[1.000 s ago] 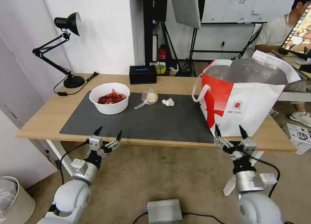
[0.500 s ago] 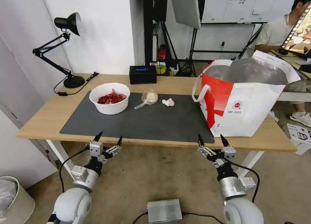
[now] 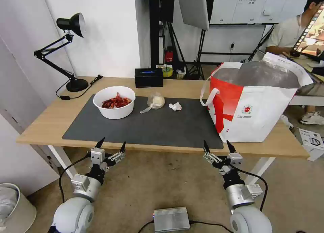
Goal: Pick up the trash from the table and place it into the takeout bag.
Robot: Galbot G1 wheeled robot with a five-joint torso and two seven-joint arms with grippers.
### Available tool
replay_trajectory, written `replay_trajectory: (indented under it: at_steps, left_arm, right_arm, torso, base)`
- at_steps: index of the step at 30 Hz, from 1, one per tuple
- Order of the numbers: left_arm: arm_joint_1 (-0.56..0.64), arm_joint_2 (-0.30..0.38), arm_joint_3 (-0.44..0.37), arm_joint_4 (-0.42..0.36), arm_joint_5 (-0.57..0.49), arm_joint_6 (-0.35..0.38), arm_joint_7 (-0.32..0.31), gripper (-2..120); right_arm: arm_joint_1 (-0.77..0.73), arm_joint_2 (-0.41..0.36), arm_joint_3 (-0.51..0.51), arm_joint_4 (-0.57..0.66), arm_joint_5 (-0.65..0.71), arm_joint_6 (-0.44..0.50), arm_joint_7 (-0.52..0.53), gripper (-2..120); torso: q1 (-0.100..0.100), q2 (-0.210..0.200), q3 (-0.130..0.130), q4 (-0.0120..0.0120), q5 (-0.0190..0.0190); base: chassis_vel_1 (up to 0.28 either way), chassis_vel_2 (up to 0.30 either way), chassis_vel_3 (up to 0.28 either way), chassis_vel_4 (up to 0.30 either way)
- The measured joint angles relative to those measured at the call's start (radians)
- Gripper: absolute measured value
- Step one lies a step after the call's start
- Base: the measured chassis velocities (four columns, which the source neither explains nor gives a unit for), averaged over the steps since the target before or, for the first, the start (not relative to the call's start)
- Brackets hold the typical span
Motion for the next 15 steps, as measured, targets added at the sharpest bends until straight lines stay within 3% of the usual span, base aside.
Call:
replay_trajectory:
  at_steps: [15]
  left_arm:
    - [0.015, 0.002, -0.006, -0.008, 0.0, -0.004, 0.003, 100]
  right_arm:
    - [0.112, -0.07, -0.049, -0.027, 0.091, -0.002, -0.011, 99]
  torso:
    - [0.0, 0.0, 0.0, 0.0, 0.0]
  base:
    - [0.0, 0.0, 0.0, 0.0]
